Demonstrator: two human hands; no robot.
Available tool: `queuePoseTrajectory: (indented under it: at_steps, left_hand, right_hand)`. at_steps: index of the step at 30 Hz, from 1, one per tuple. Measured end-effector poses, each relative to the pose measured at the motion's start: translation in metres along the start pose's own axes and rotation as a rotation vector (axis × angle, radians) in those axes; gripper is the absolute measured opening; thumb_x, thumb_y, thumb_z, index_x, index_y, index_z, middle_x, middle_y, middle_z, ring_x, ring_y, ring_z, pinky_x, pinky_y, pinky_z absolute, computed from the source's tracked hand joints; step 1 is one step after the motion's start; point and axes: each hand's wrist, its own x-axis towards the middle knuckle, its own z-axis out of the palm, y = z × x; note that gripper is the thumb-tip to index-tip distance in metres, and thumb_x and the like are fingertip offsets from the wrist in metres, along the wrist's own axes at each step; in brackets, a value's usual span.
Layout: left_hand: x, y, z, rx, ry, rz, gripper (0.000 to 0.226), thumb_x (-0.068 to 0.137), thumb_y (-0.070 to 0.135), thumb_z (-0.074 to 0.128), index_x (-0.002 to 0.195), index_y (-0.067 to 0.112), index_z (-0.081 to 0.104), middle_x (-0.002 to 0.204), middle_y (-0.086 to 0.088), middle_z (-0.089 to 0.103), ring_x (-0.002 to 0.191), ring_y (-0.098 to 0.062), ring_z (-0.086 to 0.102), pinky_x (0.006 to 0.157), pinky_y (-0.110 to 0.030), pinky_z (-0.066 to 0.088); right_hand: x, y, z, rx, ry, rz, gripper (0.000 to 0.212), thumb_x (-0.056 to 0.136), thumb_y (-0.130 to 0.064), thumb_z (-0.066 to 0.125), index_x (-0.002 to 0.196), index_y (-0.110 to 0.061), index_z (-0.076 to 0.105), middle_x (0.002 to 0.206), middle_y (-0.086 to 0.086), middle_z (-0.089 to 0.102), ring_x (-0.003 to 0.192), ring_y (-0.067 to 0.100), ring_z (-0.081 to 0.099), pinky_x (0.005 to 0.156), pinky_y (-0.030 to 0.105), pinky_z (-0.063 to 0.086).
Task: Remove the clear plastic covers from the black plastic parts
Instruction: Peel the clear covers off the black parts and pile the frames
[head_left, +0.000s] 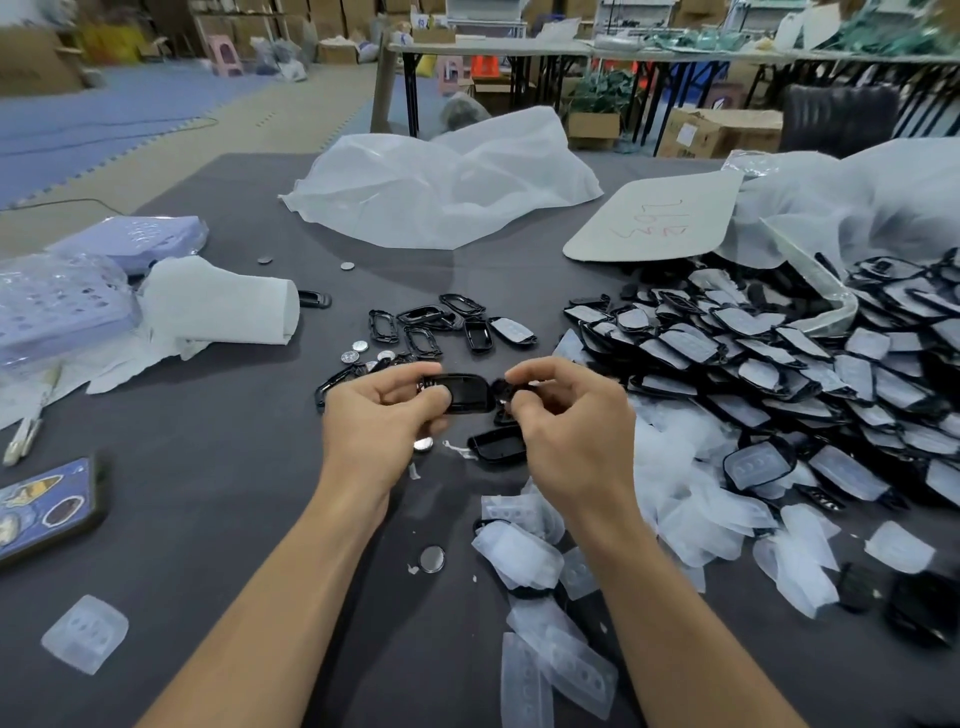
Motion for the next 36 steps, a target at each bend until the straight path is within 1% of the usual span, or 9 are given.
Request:
queuePoseTrajectory:
  at_steps: [4,8,10,15,19,28,31,33,36]
  left_hand:
    - [0.002,-0.002,0.002,0.017,0.049,-0.018,0.016,0.083,0.000,0.081,0.082,0.016,0.081,0.069,-0.006,0.076,0.046,-0.014,0.060,0.051,-0.026,0.056]
    - [0.003,-0.004,0.000,0.087,0.148,0.042,0.025,0.079,0.008,0.082,0.076,0.033,0.080,0.070,-0.004,0.077,0.057,-0.018,0.073,0.056,-0.033,0.062]
    - [0.003,-0.006,0.002,0.095,0.155,0.052,0.013,0.077,0.012,0.078,0.078,0.026,0.076,0.071,-0.003,0.077,0.062,-0.020,0.077,0.060,-0.037,0.063]
    - [0.001,-0.009,0.006,0.077,0.050,0.069,0.016,0.079,0.009,0.064,0.086,0.020,0.054,0.078,-0.008,0.078,0.068,-0.026,0.078,0.062,-0.036,0.062]
    - [-0.002,-0.008,0.007,0.047,-0.006,0.058,0.017,0.091,0.008,0.068,0.089,0.024,0.064,0.078,-0.010,0.079,0.058,-0.019,0.072,0.053,-0.027,0.056]
    - [0.000,-0.008,0.005,0.083,0.077,0.078,0.025,0.082,0.010,0.078,0.078,0.034,0.079,0.070,-0.002,0.077,0.056,-0.015,0.069,0.047,-0.026,0.052]
    - [0.006,-0.010,-0.002,0.111,0.103,0.095,0.020,0.079,0.017,0.080,0.086,0.036,0.082,0.075,0.001,0.079,0.062,-0.014,0.071,0.063,-0.036,0.063]
    - [0.010,-0.011,-0.003,0.106,0.007,0.116,0.040,0.081,0.017,0.081,0.115,0.038,0.077,0.103,0.015,0.079,0.087,-0.003,0.074,0.080,-0.027,0.062]
    - [0.011,-0.014,-0.005,0.280,-0.142,0.154,0.102,0.075,0.022,0.077,0.159,0.046,0.025,0.148,0.036,0.038,0.111,0.034,0.043,0.102,-0.010,0.044]
  right_hand:
    - [0.002,0.001,0.001,0.065,0.033,0.021,0.029,0.086,-0.001,0.068,0.090,-0.030,0.072,0.063,0.000,0.067,0.048,0.005,0.052,0.048,0.014,0.041]
    - [0.006,0.001,0.003,0.107,0.058,0.027,0.025,0.085,-0.004,0.071,0.080,-0.029,0.073,0.071,-0.007,0.075,0.066,0.009,0.071,0.057,0.013,0.049]
    - [0.005,0.002,0.004,0.115,0.046,0.022,0.023,0.084,-0.006,0.072,0.080,-0.029,0.074,0.072,-0.007,0.075,0.068,0.011,0.073,0.060,0.016,0.053]
    - [0.001,0.002,0.010,0.048,-0.003,-0.021,0.019,0.085,-0.010,0.070,0.078,-0.027,0.072,0.060,-0.003,0.068,0.051,0.012,0.058,0.049,0.023,0.047]
    - [0.000,0.001,0.008,0.013,0.072,-0.072,0.020,0.086,-0.012,0.073,0.077,-0.030,0.073,0.060,-0.012,0.065,0.051,0.005,0.053,0.050,0.014,0.039]
    - [0.003,0.000,0.003,0.109,0.156,-0.101,0.022,0.084,-0.011,0.078,0.077,-0.031,0.077,0.054,-0.013,0.058,0.047,0.005,0.047,0.048,0.014,0.036]
    - [0.005,0.001,0.002,0.118,0.158,-0.085,0.021,0.085,-0.011,0.077,0.077,-0.031,0.077,0.050,-0.014,0.055,0.044,0.006,0.045,0.047,0.014,0.035]
    - [0.005,0.002,0.001,0.122,0.156,-0.087,0.021,0.086,-0.012,0.077,0.078,-0.031,0.077,0.052,-0.013,0.058,0.045,0.006,0.047,0.048,0.014,0.036]
    - [0.003,0.001,0.002,0.131,0.122,-0.096,0.021,0.086,-0.011,0.076,0.081,-0.031,0.078,0.059,-0.013,0.065,0.051,0.003,0.052,0.051,0.016,0.041]
